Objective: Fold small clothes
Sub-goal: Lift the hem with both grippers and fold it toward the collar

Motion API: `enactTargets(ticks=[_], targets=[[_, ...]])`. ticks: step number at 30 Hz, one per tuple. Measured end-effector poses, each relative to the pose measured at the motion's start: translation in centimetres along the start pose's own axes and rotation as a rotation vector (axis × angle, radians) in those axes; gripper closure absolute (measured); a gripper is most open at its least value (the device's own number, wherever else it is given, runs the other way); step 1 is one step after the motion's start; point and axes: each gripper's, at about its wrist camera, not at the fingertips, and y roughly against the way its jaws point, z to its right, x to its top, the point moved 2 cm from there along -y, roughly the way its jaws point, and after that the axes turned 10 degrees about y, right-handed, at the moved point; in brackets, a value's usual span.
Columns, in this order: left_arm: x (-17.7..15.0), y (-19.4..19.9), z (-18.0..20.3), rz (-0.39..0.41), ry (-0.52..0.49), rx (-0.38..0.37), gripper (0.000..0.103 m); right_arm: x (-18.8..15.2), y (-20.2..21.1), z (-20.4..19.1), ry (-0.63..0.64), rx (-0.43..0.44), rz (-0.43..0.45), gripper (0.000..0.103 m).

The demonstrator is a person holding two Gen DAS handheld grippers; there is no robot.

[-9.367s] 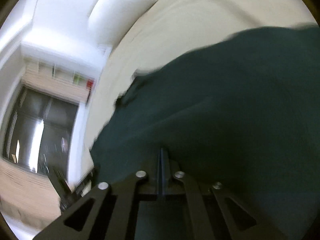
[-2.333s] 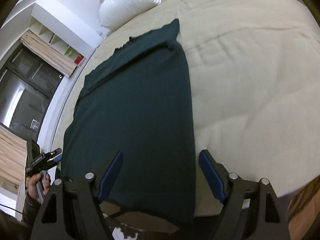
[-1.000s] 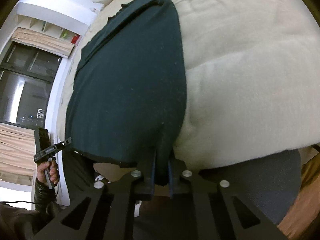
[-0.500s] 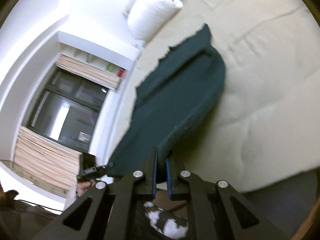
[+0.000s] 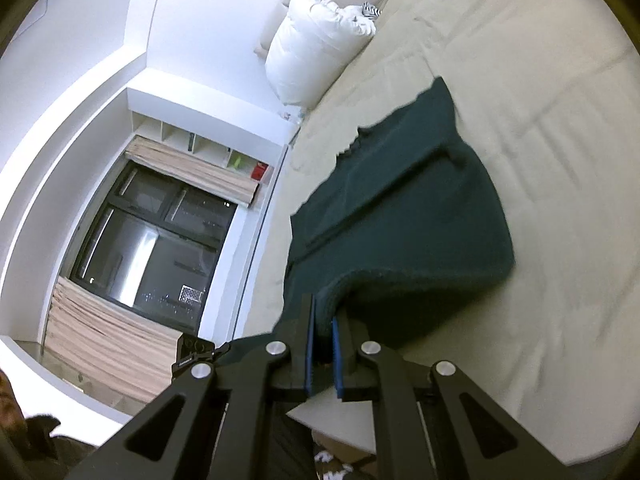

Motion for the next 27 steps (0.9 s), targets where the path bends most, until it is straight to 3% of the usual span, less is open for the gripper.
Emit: enactTargets(ticks=[12,19,27], targets=[[14.1,-5.4,2.8,0.109,0.063,-0.041,0.097,10.6,-5.9,4.3,-0.071,-0.089,0.079,0.095],[23.4,-10.2,2.2,0.156,0.124,0.014,0.097,16.3,-9.8,9.1,-0.136,-0.183,0.102,0.095],[29.7,-13.7,-0.4,0.19,0.175,0.073,0.097,19.5,-13.6,12.9,-0.181,-0.247,0.085,0.095]])
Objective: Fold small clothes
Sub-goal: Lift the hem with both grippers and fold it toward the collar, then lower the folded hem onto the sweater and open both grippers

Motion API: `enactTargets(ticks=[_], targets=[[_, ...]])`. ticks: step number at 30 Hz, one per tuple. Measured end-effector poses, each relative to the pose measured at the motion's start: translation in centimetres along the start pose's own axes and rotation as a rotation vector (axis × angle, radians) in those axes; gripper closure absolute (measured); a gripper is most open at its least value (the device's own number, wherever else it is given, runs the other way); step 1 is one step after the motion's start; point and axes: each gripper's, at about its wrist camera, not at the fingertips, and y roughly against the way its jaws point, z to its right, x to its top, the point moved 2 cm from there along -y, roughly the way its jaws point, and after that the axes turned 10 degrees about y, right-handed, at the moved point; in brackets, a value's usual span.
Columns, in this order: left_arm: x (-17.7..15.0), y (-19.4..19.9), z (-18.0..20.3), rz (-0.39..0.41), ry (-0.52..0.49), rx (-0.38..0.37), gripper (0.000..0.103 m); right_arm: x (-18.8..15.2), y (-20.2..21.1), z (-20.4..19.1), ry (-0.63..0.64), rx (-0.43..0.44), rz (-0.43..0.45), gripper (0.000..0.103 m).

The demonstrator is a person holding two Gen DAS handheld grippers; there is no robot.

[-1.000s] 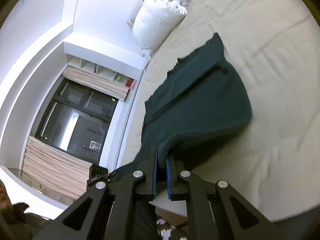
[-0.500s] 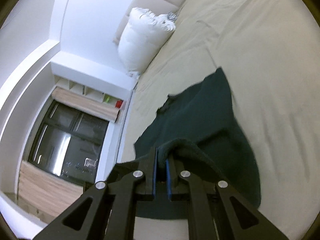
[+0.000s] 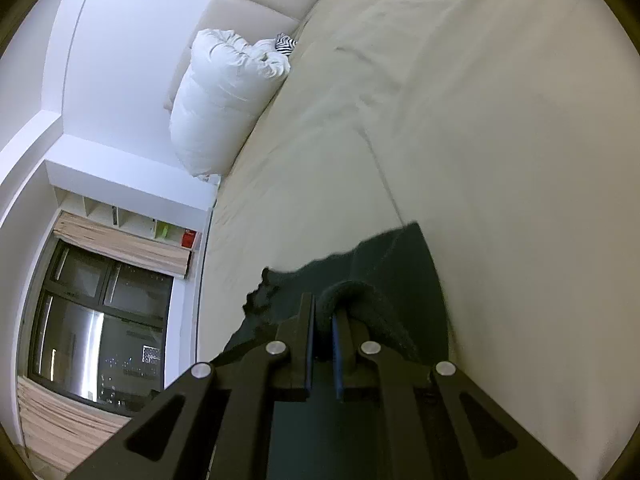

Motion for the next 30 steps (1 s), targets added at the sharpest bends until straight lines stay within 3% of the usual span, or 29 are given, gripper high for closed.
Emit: enactTargets(ticks=[5,6,7,8,10,11,12,15,18,22,24,28,29,30], targets=[[2.6,-2.1,-1.4,0.008,0.055,0.006,0.096,0.7,-2.1,2.0,-0.057,-0.059,-0.01,0.091],[3.0,-2.3,-1.7,0.005,0.073,-0.003,0.095,0.7,-2.3,2.6,-0.08,-0.073,-0.006,0.088],[3.5,-2.5,-1.9,-0.001,0.095,-0.021,0.093,0.7,-2.4,3.0,-0.098,-0.074,-0.001,0.078],[3.7,-2.2,-2.1,0.0,0.105,-0.044,0.085,0.7,-2.3,3.4,-0.119,-0.065,0.018,0.072],[4.6,-1.2,-1.7,0.045,0.094,-0.083,0.064,1.0,-1.5,3.6,-0.127,-0.047,0.076,0.045],[4.8,-0.7,-1.9,0.072,0.095,-0.091,0.045,1.1,-0.9,3.5,-0.121,-0.062,0.106,0.037],[5.2,0.2,-1.9,0.112,0.105,-0.102,0.039,1.2,-0.3,3.4,-0.116,-0.089,0.133,0.032],[5.8,2.4,-2.2,0.177,0.133,-0.09,0.039,1.6,1.0,2.5,-0.072,-0.11,0.167,0.032],[5.0,4.0,-0.7,0.254,0.043,-0.069,0.039,1.3,1.9,-0.2,0.033,-0.121,0.184,0.032],[2.9,0.7,3.2,0.167,-0.129,-0.05,0.038,0.0,-0.4,-5.0,0.196,-0.095,0.102,0.033],[1.7,-2.4,4.5,0.134,-0.221,0.0,0.038,-1.2,-2.5,-7.3,0.274,-0.074,0.045,0.033],[-0.6,-7.3,3.2,0.133,-0.42,0.22,0.039,-3.6,-6.7,-8.6,0.372,-0.103,-0.075,0.035],[-1.1,-7.6,2.6,0.136,-0.435,0.242,0.043,-3.8,-7.1,-7.8,0.354,-0.125,-0.087,0.035],[-1.3,-7.5,2.0,0.158,-0.46,0.268,0.064,-3.8,-7.2,-6.6,0.329,-0.145,-0.084,0.042]])
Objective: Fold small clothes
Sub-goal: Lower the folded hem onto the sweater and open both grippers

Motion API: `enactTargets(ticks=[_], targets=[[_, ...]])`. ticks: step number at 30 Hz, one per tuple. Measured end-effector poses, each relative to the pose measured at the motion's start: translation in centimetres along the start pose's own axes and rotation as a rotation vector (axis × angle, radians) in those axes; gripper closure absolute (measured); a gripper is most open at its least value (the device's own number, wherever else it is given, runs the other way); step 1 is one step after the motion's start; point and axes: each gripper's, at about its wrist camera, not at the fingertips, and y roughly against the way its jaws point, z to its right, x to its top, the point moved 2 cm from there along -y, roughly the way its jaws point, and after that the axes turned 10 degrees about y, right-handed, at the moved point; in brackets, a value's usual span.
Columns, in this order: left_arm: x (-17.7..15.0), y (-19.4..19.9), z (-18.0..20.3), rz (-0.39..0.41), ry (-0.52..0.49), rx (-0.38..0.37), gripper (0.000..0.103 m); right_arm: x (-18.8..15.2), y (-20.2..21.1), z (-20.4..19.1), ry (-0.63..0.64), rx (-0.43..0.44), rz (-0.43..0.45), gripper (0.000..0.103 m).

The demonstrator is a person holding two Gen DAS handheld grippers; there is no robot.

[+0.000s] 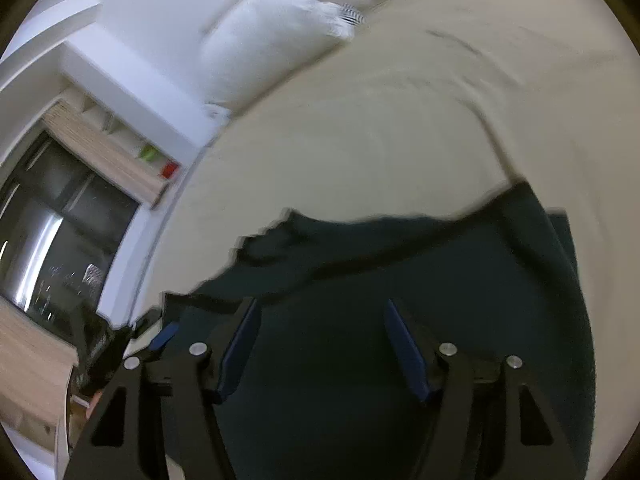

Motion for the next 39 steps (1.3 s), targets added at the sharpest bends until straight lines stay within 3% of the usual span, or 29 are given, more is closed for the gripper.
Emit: enactTargets(ticks=[1,2,4,6,8,10,11,13,14,15,16,17,19,22,26,28,34,39], targets=[[-0.4,0.1,-0.6,0.01,-0.005,0.029,0.072,-0.2,0.1,1.7,-0.039,-0.017,0.016,0.053],[-1.3,0.8,-1.7,0.014,0.013,0.032,0.076,-0.4,0.3,2.7,-0.068,-0.036,0.028,0.056],[-1.6,2.1,-3.5,0.047,0.05,0.035,0.077,-0.7,1.2,5.5,-0.14,-0.031,0.062,0.075],[-1.9,2.5,-4.9,0.061,0.06,0.034,0.081,-0.7,2.1,6.7,-0.156,-0.042,0.087,0.08],[-2.6,2.7,-5.7,0.073,0.077,0.016,0.081,-0.4,2.9,7.8,-0.167,-0.105,0.117,0.08],[-3.3,3.7,-6.1,0.093,0.091,0.005,0.081,-0.6,4.2,8.7,-0.214,-0.106,0.146,0.076],[-3.0,3.0,-5.7,0.107,0.106,-0.005,0.081,-0.7,4.7,8.6,-0.214,-0.109,0.15,0.072],[-2.7,4.4,-5.3,0.153,0.109,0.014,0.078,-0.3,5.7,7.5,-0.173,-0.128,0.175,0.05],[-2.1,5.6,-4.9,0.182,0.096,0.026,0.067,-0.2,6.4,6.9,-0.141,-0.147,0.196,0.046],[-1.6,7.7,-4.2,0.201,0.081,0.022,0.036,-0.1,7.1,6.4,-0.113,-0.166,0.208,0.044],[-1.0,8.2,-3.5,0.221,0.052,0.029,0.022,0.0,7.4,6.0,-0.094,-0.17,0.213,0.044],[-0.6,9.0,-3.0,0.235,0.028,0.04,0.013,0.1,7.8,5.7,-0.07,-0.168,0.211,0.044],[-0.2,8.7,-1.4,0.219,-0.071,0.058,0.013,0.1,8.3,5.0,-0.022,-0.192,0.196,0.044],[-0.5,7.5,-1.1,0.14,-0.11,0.106,0.016,-0.5,8.6,4.7,0.026,-0.182,0.158,0.044],[-1.2,5.8,-2.7,0.067,-0.061,0.115,0.052,-2.1,8.7,4.9,0.04,-0.181,0.123,0.044],[-1.4,5.3,-2.9,0.057,-0.067,0.12,0.06,-2.6,9.2,5.9,0.004,-0.179,0.13,0.044],[-0.8,4.9,-1.7,0.094,-0.128,0.156,0.062,-1.9,9.9,7.3,-0.025,-0.177,0.155,0.044],[-1.2,3.3,-1.0,0.052,-0.156,0.179,0.062,-1.8,7.5,6.4,0.047,-0.225,0.061,0.044]])
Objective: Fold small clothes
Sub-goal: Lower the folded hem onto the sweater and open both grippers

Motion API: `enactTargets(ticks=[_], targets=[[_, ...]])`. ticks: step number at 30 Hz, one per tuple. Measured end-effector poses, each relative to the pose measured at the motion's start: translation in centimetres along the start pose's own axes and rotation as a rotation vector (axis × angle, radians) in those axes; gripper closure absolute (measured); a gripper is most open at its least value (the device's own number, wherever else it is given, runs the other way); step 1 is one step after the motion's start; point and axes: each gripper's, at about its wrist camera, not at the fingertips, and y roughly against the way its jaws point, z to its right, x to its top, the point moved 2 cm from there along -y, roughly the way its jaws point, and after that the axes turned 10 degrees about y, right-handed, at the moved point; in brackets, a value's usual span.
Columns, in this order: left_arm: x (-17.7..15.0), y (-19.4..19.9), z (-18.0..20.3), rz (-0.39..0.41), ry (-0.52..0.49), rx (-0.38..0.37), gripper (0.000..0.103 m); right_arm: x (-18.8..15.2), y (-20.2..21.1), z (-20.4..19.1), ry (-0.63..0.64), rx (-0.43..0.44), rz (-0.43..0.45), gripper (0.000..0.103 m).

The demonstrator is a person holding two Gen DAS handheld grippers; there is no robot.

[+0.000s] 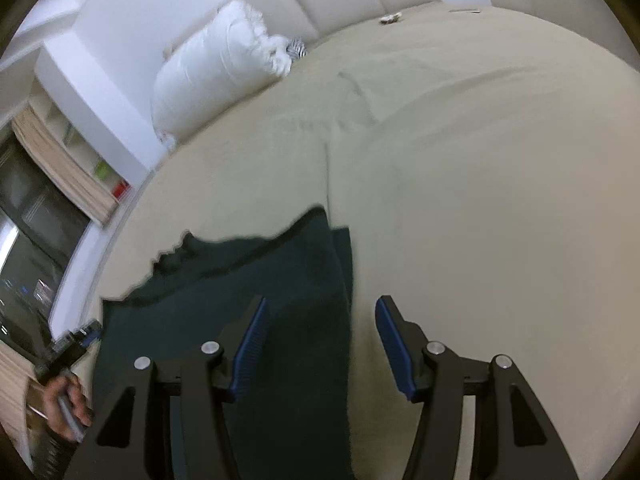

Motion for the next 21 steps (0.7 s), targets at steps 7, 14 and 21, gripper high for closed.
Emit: enactTargets(ticks=[7,14,21], targets=[[-0.1,-0.2,0.2,-0.016,-0.031,0.004,0.081,-0.9,-1.3,0.2,0.001,-0.026,-0.056,0.07],[-0.4,-0.2,0.0,-0.007,-0.03,0.005,0.098,-1.1,-1.1,-1.4,0.086,-0.073,-0.063,0.093],[-0.3,0.6,-1.8,0.004,0.063,-0.022,0.099,-1.0,-0.6,-1.5,0.082,-0.062,-0.042,0.096]])
